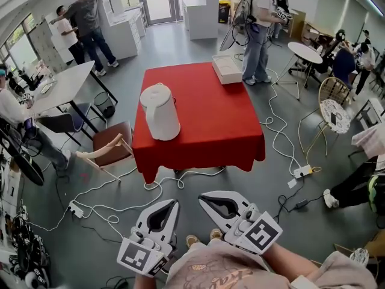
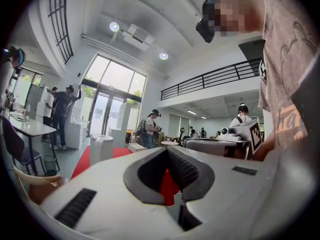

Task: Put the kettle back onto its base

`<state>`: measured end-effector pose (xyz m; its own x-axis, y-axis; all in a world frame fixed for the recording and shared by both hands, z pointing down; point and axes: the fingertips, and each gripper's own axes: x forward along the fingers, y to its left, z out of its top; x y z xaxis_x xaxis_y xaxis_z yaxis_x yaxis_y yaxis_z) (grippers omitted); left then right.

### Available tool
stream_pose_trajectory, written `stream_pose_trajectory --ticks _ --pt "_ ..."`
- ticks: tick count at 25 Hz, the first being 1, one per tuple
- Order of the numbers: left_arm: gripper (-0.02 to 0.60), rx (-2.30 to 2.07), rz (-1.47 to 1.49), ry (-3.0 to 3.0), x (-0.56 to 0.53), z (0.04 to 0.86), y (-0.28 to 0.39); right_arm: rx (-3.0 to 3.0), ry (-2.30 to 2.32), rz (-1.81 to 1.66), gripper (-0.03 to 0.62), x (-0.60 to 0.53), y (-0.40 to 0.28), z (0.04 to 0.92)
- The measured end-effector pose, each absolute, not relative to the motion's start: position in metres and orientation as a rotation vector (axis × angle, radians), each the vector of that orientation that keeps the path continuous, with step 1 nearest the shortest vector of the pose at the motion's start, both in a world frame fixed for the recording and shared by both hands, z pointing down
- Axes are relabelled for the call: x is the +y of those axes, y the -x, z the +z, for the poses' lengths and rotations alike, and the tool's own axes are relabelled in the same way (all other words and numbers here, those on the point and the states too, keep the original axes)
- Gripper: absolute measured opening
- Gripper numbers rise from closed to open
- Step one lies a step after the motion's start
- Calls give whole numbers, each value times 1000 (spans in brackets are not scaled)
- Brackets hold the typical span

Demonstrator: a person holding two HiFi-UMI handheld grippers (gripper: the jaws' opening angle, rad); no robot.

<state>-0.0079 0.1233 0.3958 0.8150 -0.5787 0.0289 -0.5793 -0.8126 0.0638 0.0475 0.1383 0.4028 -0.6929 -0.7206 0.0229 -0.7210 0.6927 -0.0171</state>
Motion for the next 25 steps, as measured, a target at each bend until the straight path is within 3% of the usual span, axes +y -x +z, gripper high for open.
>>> stream_pose_trajectory --ticks 25 --pt "-2 -990 10 -2890 114 400 11 -2944 -1174 5 6 125 -43 401"
